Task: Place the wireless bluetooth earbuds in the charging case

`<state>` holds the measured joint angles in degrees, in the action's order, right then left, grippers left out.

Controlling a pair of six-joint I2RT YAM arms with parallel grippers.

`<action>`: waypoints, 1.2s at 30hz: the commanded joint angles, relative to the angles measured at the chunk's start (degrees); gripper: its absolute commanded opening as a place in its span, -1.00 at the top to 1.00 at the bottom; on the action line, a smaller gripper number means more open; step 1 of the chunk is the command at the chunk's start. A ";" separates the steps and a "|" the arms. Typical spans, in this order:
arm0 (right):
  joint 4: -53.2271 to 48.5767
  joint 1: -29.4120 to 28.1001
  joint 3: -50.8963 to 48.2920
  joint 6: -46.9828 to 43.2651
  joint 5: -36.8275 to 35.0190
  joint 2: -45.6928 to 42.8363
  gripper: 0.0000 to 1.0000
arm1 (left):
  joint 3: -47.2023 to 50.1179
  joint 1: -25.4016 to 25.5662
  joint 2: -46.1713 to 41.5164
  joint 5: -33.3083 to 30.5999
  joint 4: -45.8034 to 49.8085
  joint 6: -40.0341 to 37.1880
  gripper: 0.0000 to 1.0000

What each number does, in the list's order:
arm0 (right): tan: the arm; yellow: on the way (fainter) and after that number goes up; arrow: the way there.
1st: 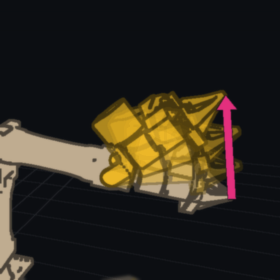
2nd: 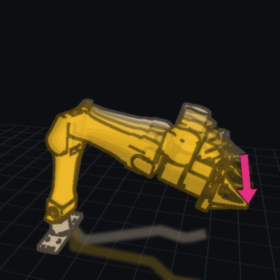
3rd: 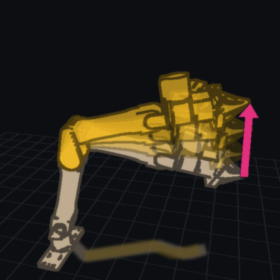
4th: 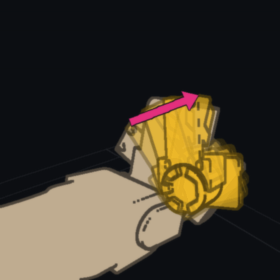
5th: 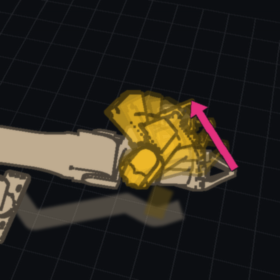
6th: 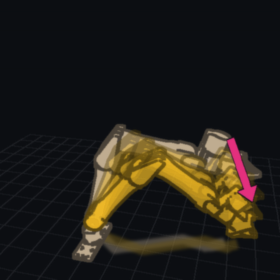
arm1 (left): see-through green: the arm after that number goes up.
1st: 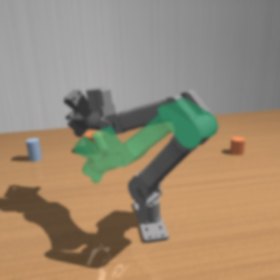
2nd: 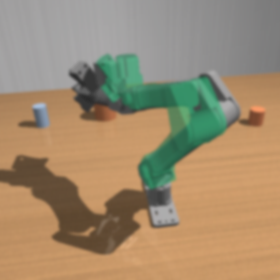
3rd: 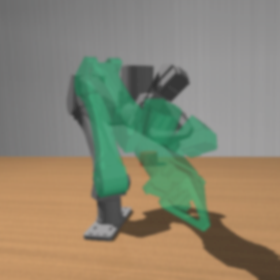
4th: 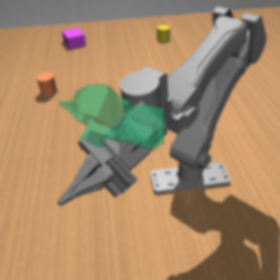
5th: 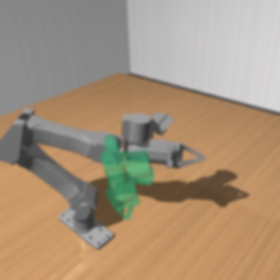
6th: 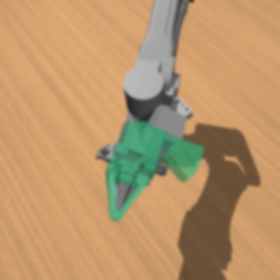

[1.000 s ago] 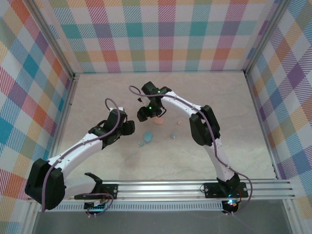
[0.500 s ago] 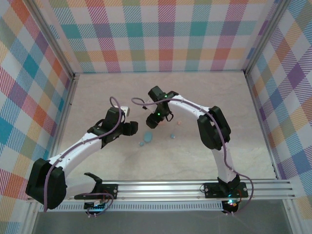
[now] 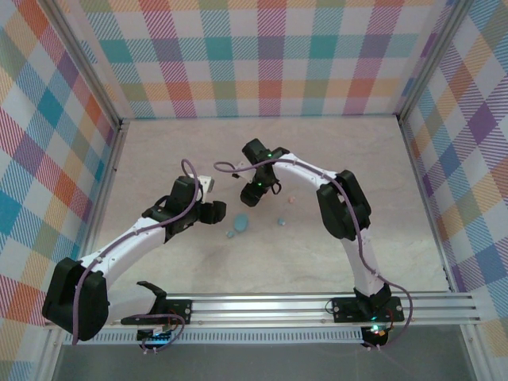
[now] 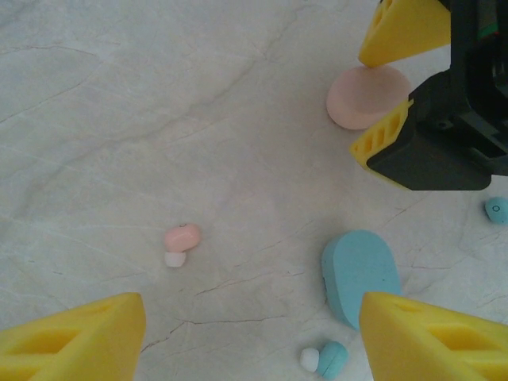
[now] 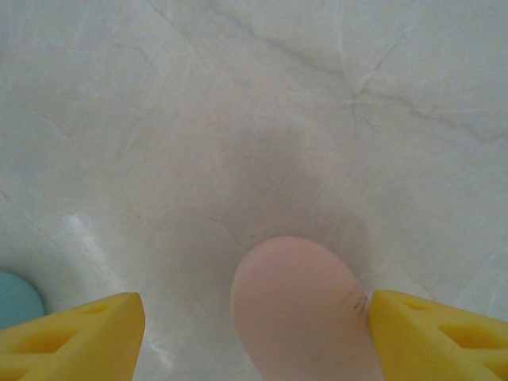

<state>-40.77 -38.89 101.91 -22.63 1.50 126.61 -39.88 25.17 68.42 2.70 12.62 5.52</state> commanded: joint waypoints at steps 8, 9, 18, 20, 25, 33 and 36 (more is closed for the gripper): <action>0.04 1.39 -1.36 -4.82 4.55 -2.03 -0.49 | -1.23 -1.00 2.24 1.95 -1.46 -1.39 -0.44; -0.46 1.85 -1.36 -5.52 5.71 -1.88 -0.49 | -1.33 -1.00 2.36 1.96 -1.38 -1.47 -0.44; -0.91 2.60 -2.58 -13.87 5.20 -0.03 -0.41 | -1.34 -1.05 1.92 1.46 -0.41 -2.18 -0.44; -1.30 2.60 -1.98 -14.23 4.23 1.04 -0.33 | -1.26 -1.00 1.76 1.43 -0.32 -2.09 -0.44; -0.92 2.66 -1.80 -14.34 3.25 1.35 0.02 | -0.93 -1.02 0.91 1.30 -0.23 -3.02 -0.44; 0.74 2.67 -4.96 -16.63 2.79 -4.16 0.35 | 3.24 -3.55 -5.60 7.92 -7.42 -5.76 -0.47; 1.72 2.68 -6.34 -16.92 3.46 -6.61 0.38 | 5.45 -4.40 -8.81 10.92 -11.05 -6.19 -0.48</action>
<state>-39.92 -36.38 96.40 -37.78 3.90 124.73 -36.05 21.78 62.15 9.02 6.74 1.17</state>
